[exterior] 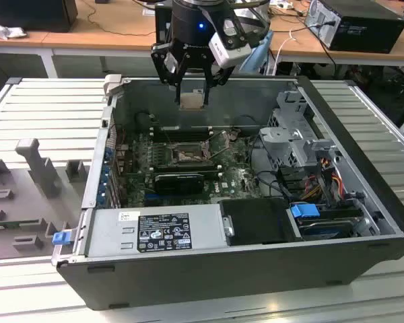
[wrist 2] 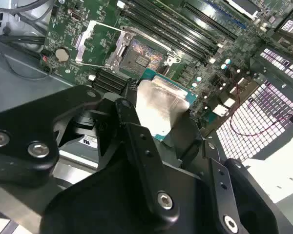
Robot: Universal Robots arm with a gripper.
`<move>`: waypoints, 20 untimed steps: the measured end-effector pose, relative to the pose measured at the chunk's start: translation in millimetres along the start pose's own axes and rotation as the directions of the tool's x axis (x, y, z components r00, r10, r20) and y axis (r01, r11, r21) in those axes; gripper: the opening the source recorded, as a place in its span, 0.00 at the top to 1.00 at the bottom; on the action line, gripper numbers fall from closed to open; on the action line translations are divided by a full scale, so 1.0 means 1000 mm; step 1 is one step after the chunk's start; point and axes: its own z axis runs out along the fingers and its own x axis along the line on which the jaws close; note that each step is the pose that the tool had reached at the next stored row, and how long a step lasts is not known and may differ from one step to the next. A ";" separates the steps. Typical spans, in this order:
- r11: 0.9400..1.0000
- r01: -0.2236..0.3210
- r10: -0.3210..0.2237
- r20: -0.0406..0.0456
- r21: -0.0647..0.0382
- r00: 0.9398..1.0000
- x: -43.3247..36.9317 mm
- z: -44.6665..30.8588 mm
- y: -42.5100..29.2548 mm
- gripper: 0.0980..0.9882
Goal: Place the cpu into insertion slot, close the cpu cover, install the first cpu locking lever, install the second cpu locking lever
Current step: 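Place the cpu into insertion slot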
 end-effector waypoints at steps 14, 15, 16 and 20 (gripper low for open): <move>0.998 -0.056 0.056 0.005 -0.001 0.998 0.0000 0.0001 0.0000 0.52; 0.998 -0.058 0.058 0.005 -0.001 0.998 0.0000 0.0001 0.0000 0.52; 0.998 -0.061 0.061 0.005 -0.001 0.998 0.0001 0.0001 0.0000 0.52; 0.997 -0.078 0.078 0.007 -0.002 0.997 0.0001 0.0002 0.0000 0.52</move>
